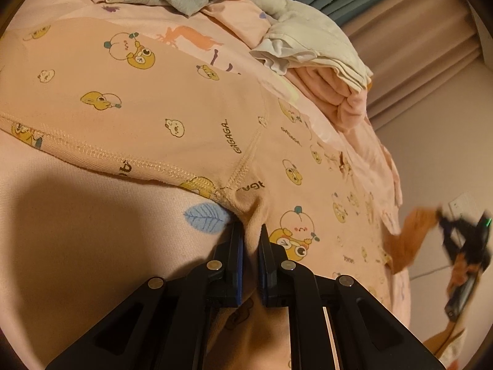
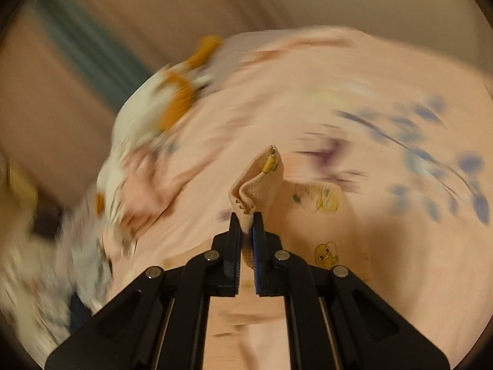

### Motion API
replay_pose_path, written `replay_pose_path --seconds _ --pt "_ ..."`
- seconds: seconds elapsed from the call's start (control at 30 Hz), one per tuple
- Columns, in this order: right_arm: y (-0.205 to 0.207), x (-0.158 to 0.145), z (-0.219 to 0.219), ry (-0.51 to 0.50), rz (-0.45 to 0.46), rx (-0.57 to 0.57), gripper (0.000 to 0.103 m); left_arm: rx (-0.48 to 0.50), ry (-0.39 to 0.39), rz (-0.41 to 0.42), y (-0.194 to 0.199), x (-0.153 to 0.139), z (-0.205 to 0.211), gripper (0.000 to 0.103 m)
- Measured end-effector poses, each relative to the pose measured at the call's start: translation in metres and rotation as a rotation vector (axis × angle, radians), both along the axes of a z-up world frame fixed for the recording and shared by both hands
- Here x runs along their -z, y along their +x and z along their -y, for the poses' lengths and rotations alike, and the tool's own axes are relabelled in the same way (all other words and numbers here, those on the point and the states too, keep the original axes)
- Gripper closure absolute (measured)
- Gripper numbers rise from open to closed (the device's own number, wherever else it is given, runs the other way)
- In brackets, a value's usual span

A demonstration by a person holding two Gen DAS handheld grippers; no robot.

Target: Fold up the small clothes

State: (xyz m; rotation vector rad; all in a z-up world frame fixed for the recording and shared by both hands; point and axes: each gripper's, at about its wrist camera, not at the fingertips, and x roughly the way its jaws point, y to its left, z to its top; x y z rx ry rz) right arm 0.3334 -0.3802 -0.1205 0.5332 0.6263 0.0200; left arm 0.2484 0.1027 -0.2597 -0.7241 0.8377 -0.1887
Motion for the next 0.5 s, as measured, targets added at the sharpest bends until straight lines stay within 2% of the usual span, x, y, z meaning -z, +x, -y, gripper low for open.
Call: replay_pose_path --seconds 0.1,0.2,0.23,0.3,0.37,0.47,0.5 --pt "0.015 -0.016 -0.109 -0.051 0.028 -0.211 0.096 0.001 0.01 0.006 0.0 -0.001 0.003 0.09" --pt "0.023 -0.003 -0.222 -0.041 -0.005 -0.447 0.096 0.002 -0.008 0.009 0.0 0.0 0.001 0.09" --pt "0.022 0.006 -0.258 -0.076 -0.024 -0.512 0.094 0.002 -0.021 0.011 0.001 0.001 0.0 0.09" --pt "0.022 0.029 -0.319 -0.216 -0.057 -0.598 0.09 0.002 -0.046 0.015 0.001 0.003 -0.002 0.09" --pt "0.026 0.052 -0.358 -0.344 -0.127 -0.669 0.077 0.004 -0.059 0.019 0.001 0.003 -0.003 0.09" --pt "0.03 0.059 -0.354 -0.392 -0.143 -0.663 0.068 0.006 -0.064 0.025 0.003 0.003 -0.002 0.09" --pt "0.03 0.055 -0.348 -0.399 -0.129 -0.653 0.061 0.008 -0.068 0.026 0.004 0.002 -0.002 0.09"
